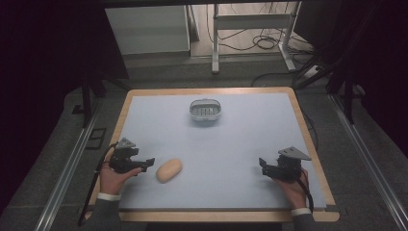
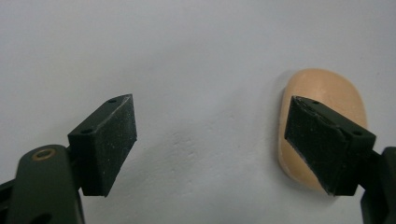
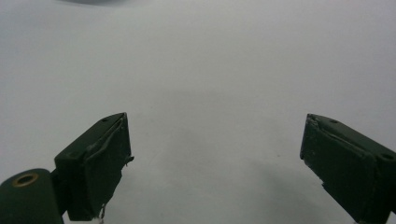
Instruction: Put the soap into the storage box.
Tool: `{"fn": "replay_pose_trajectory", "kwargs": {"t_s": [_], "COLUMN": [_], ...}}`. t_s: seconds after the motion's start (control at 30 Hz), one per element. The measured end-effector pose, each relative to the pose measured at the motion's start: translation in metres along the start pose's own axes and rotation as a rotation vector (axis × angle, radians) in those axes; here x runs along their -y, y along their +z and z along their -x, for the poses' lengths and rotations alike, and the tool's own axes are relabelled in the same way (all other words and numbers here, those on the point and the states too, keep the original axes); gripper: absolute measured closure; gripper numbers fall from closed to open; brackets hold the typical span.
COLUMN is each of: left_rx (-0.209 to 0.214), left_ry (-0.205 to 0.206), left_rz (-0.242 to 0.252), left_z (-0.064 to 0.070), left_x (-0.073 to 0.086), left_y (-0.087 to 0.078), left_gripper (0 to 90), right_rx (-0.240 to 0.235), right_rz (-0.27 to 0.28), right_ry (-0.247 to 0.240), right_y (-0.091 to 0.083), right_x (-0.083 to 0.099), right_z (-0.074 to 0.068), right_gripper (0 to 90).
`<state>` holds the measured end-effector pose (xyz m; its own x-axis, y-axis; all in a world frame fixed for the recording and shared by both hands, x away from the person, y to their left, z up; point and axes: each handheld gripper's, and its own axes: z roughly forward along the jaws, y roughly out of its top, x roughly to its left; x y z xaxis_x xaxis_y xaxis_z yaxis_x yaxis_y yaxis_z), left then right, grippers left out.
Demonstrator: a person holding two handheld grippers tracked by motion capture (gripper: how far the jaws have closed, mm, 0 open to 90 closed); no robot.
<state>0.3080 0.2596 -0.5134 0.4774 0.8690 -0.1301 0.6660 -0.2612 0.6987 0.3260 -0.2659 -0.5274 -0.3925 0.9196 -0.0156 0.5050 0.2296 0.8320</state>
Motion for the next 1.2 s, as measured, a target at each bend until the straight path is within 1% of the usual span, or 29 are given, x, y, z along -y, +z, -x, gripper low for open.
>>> {"fn": "replay_pose_trajectory", "kwargs": {"t_s": [0.07, 0.17, 0.2, 0.23, 0.27, 0.37, 0.43, 0.63, 0.7, 0.73, 0.83, 0.87, 0.93, 0.97, 1.0, 1.07, 1.17, 1.2], "left_rx": [-0.002, -0.008, -0.024, -0.024, -0.036, -0.034, -0.033, -0.028, -0.018, -0.014, -0.023, -0.019, -0.028, -0.028, -0.031, -0.018, -0.017, -0.013], "left_ry": [-0.002, -0.004, 0.005, 0.005, 0.002, -0.006, -0.007, -0.017, -0.014, -0.015, -0.008, -0.008, 0.004, 0.004, 0.017, 0.024, 0.031, 0.041], "left_rz": [0.003, 0.005, 0.015, 0.015, 0.029, 0.038, 0.031, 0.023, 0.043, 0.042, 0.022, 0.011, -0.011, -0.011, -0.018, -0.016, -0.021, -0.027], "left_z": [0.0, 0.0, 0.0, 0.0, -0.001, -0.002, -0.004, -0.006, -0.006, -0.006, -0.006, -0.005, -0.004, -0.004, -0.001, 0.001, 0.004, 0.007], "left_x": [0.0, 0.0, 0.001, 0.001, 0.003, 0.004, 0.005, 0.005, 0.005, 0.004, 0.003, 0.003, 0.002, 0.002, -0.001, -0.004, -0.007, -0.01], "left_y": [-0.001, -0.003, -0.005, -0.005, -0.007, -0.009, -0.008, -0.006, -0.006, -0.006, -0.004, -0.003, -0.002, -0.002, -0.003, -0.006, -0.008, -0.009], "left_gripper": [17.7, 17.7, 17.8, 18.6, 19.0, 19.1, 19.2, 19.1, 18.3, 18.3, 16.9, 16.8, 16.8, 16.9, 17.3, 18.8, 20.6, 21.1], "right_rx": [-0.013, -0.017, -0.02, -0.024, -0.027, -0.02, -0.013, -0.02, -0.018, -0.014, -0.009, -0.009, -0.011, -0.011, -0.012, -0.012, -0.013, -0.013], "right_rz": [-0.002, 0.003, 0.0, -0.001, -0.002, 0.004, 0.003, -0.012, 0.0, 0.008, 0.014, 0.016, 0.021, 0.021, 0.02, 0.018, 0.01, 0.008], "right_ry": [0.002, -0.004, -0.009, -0.015, -0.017, -0.027, -0.03, -0.015, -0.013, -0.014, -0.013, -0.014, -0.013, -0.013, -0.011, -0.012, -0.015, -0.018], "right_y": [0.0, -0.001, 0.0, 0.0, 0.0, 0.0, -0.001, 0.001, 0.0, -0.001, -0.002, -0.002, -0.002, -0.002, -0.002, -0.002, -0.002, -0.001], "right_x": [0.0, 0.0, 0.0, 0.0, 0.0, 0.001, 0.001, 0.0, 0.001, 0.001, 0.001, 0.002, 0.002, 0.002, 0.002, 0.002, 0.001, 0.001], "right_z": [0.0, 0.0, 0.0, 0.0, 0.0, -0.002, -0.002, -0.001, -0.001, -0.001, -0.001, -0.001, -0.001, -0.001, -0.001, -0.001, -0.001, -0.001], "right_gripper": [8.6, 8.9, 9.0, 8.9, 8.9, 8.9, 9.0, 9.6, 10.9, 11.5, 11.5, 11.5, 11.5, 11.5, 11.5, 11.5, 11.5, 11.5]}}
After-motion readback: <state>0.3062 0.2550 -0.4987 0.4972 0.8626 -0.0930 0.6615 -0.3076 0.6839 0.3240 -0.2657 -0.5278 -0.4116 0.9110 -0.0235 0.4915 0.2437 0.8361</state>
